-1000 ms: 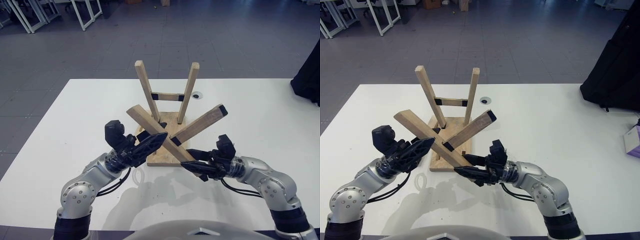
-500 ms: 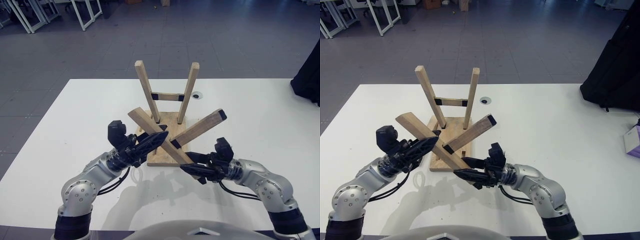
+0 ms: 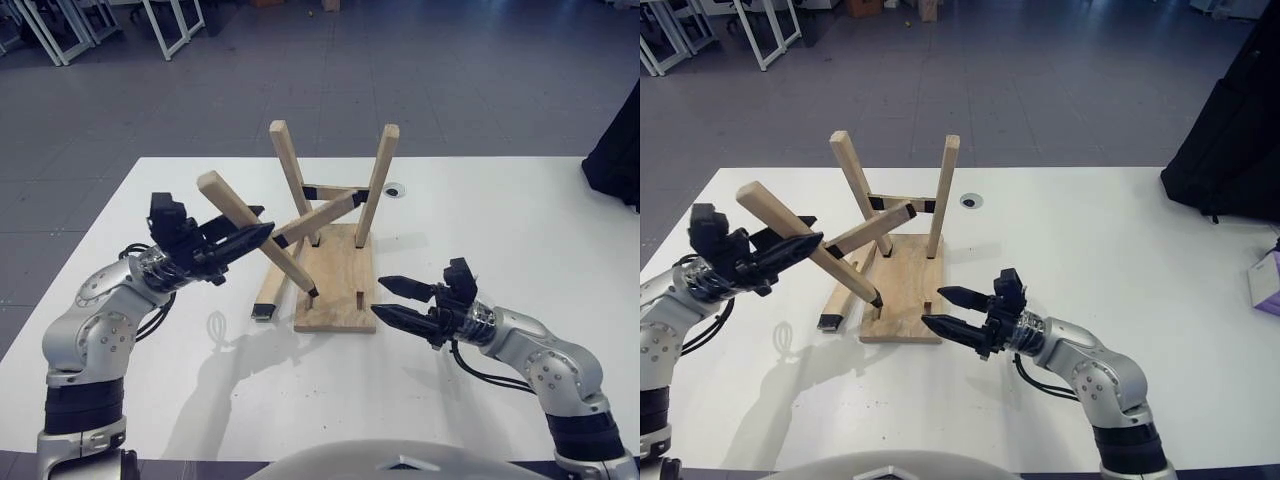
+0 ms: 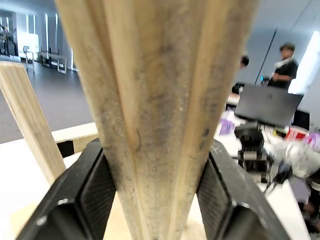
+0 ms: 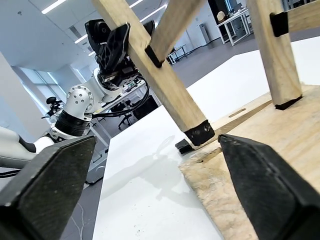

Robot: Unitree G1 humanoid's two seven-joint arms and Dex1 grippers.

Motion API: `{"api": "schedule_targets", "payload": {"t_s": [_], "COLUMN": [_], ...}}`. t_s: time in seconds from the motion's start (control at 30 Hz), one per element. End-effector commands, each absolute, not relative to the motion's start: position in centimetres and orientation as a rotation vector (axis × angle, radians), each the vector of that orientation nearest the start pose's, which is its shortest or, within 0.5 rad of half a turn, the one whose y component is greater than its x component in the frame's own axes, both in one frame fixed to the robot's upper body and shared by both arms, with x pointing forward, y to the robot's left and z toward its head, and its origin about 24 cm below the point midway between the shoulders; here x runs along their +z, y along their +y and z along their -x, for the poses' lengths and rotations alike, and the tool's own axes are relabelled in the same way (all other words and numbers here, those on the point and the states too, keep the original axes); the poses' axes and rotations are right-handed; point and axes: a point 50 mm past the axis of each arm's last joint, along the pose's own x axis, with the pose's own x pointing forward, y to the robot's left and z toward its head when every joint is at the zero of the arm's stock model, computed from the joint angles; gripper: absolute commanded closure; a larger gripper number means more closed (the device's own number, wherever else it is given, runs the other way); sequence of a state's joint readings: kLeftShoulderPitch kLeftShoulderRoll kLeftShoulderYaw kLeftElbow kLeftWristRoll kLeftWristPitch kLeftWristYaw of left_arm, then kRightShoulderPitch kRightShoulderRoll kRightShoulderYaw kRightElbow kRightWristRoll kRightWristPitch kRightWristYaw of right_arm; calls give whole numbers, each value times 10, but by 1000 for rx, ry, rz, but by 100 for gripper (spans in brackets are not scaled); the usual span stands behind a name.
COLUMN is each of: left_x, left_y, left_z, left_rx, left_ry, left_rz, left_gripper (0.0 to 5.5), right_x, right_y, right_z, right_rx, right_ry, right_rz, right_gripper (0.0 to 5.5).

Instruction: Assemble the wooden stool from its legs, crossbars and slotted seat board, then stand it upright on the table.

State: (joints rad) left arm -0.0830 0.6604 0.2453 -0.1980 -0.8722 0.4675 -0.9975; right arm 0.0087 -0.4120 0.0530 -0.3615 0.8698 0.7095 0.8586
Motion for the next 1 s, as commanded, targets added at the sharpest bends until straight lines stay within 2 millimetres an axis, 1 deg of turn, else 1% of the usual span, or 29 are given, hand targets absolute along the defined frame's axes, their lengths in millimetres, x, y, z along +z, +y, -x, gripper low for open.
{"api": "schedule_targets", "payload": {"t_s": [0.03,0.1,0.17,0.3,0.53,0.63,0.83,1.0], "left_x": [141,135,132,133,141,144,150,160], "left_y": [220,218,221,227,229,232,235,238], "left_z": [-240,-242,-244,-248,-250,-252,-251,-250], "left_rx": [-1110,-1124,-1125,-1133,-1192,-1184,-1206,-1218], "left_ry": [13,44,65,86,115,120,130,101], "left_rz": [120,93,58,-13,-67,-60,-68,-53], "left_gripper": [344,344,344,345,345,346,346,346], "right_x": [99,99,99,97,92,89,84,80], "right_y": [-131,-130,-131,-132,-129,-127,-125,-124], "right_z": [-210,-211,-212,-212,-211,-210,-209,-209], "right_rx": [1255,1259,1263,1262,1268,1270,1265,1261], "right_ry": [265,270,275,288,307,311,319,325], "right_rz": [-490,-476,-465,-453,-443,-442,-442,-439], "right_gripper": [30,2,0,0,0,0,0,0]}}
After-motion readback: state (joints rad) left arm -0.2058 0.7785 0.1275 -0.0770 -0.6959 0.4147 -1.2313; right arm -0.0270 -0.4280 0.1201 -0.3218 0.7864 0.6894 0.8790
